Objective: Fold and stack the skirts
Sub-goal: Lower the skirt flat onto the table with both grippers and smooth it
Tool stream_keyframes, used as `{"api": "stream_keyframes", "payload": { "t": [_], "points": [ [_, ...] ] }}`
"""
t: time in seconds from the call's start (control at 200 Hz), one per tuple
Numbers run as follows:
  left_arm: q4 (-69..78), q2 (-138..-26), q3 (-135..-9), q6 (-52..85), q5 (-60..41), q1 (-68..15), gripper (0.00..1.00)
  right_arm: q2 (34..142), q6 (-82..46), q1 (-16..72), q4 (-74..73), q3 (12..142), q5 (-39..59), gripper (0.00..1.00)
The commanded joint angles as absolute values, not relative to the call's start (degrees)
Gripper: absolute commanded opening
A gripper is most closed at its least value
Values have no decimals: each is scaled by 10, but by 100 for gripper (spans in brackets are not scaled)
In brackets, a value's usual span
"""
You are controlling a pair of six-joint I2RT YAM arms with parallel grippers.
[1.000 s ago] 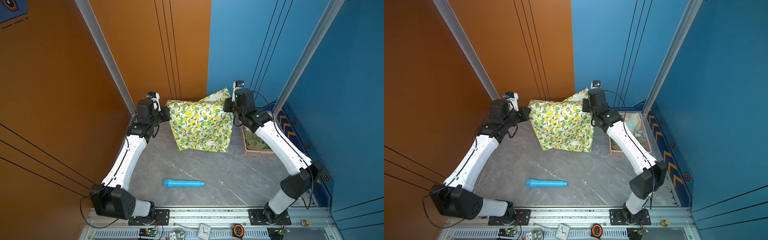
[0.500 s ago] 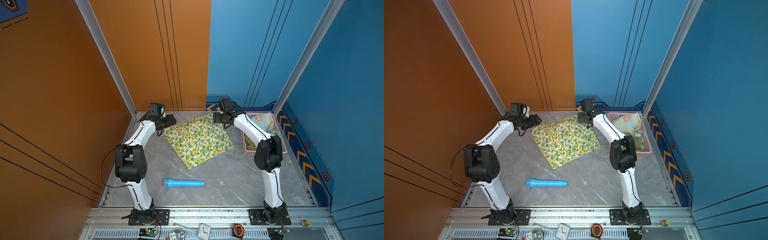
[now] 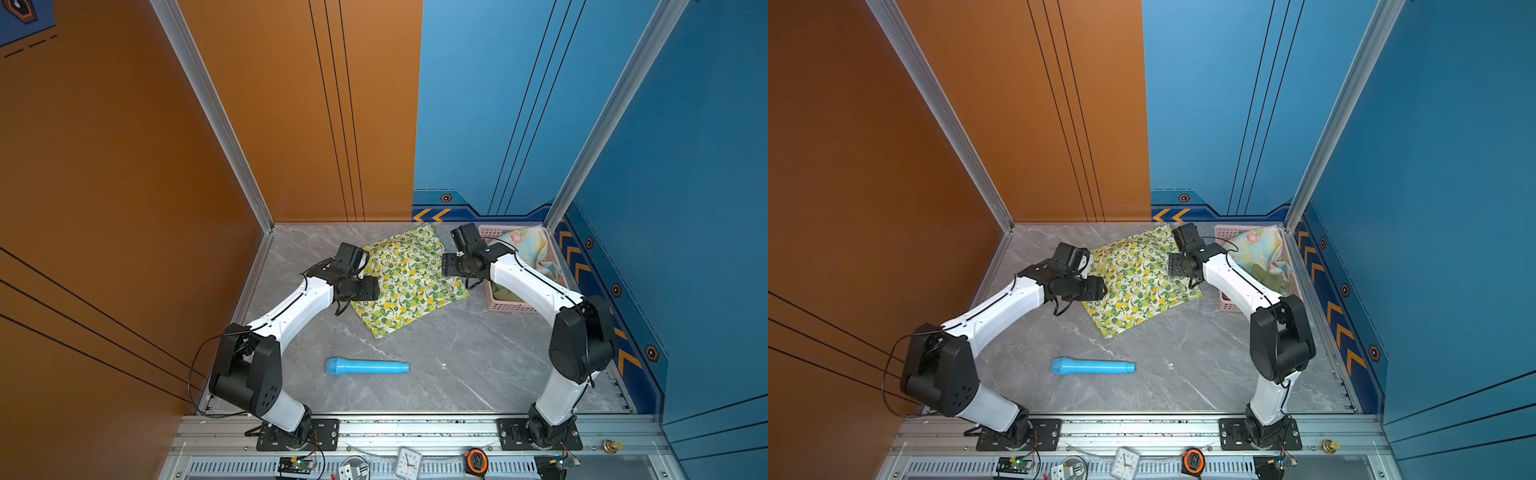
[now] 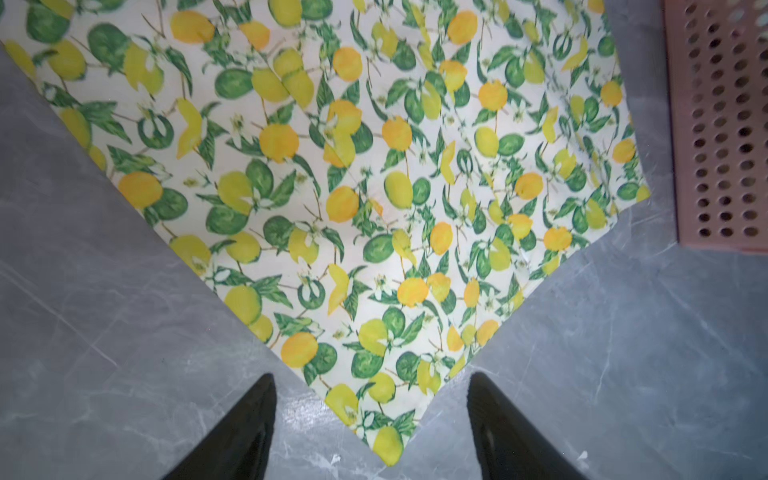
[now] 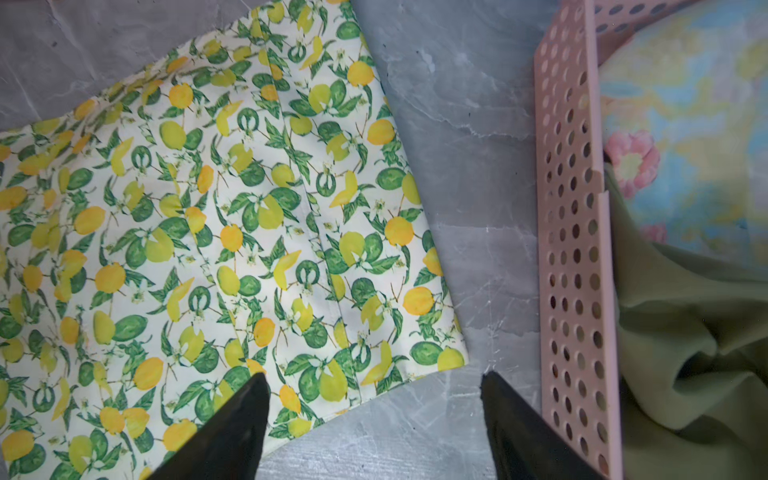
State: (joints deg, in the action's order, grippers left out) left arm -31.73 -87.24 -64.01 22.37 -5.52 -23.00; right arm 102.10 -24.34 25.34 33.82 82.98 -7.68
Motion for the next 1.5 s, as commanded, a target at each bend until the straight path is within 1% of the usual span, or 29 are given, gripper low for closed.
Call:
{"api": "stream_keyframes", "payload": {
  "t": [0.0,0.085,0.21,0.466,0.846,0.876,0.946,0.991,1.036,1.076,1.101,1.317,1.432,1.497],
  "points": [
    [-340,-842,-601,276,-21,-257,71,1001,-265,254,317,812,-75,80],
    [-344,-841,-568,310,-17,-272,68,995,-271,257,312,808,-74,80],
    [-334,-843,-546,340,-6,-296,66,989,-272,261,307,804,-77,80],
    [-309,-894,-562,357,-1,-327,63,982,-278,268,301,790,-75,80],
    [-290,-956,-573,354,3,-332,58,975,-276,269,301,784,-80,80],
    [-288,-958,-571,353,4,-333,55,975,-276,269,301,784,-79,80],
    [-274,-960,-564,354,9,-331,45,975,-275,270,301,785,-81,80],
    [-268,-961,-563,353,8,-325,31,976,-273,270,301,784,-82,80],
    [-264,-961,-564,352,7,-319,19,978,-272,270,301,784,-84,80],
    [-264,-958,-565,349,9,-313,6,978,-271,270,302,782,-86,80],
    [-264,-954,-564,347,11,-308,0,979,-271,269,302,781,-87,80],
    [-271,-903,-554,319,9,-242,0,985,-273,274,309,763,-81,79],
    [-276,-883,-544,305,4,-199,0,999,-282,282,308,754,-74,77],
    [-278,-876,-539,299,0,-177,0,1012,-290,286,309,749,-64,73]
  ]
}}
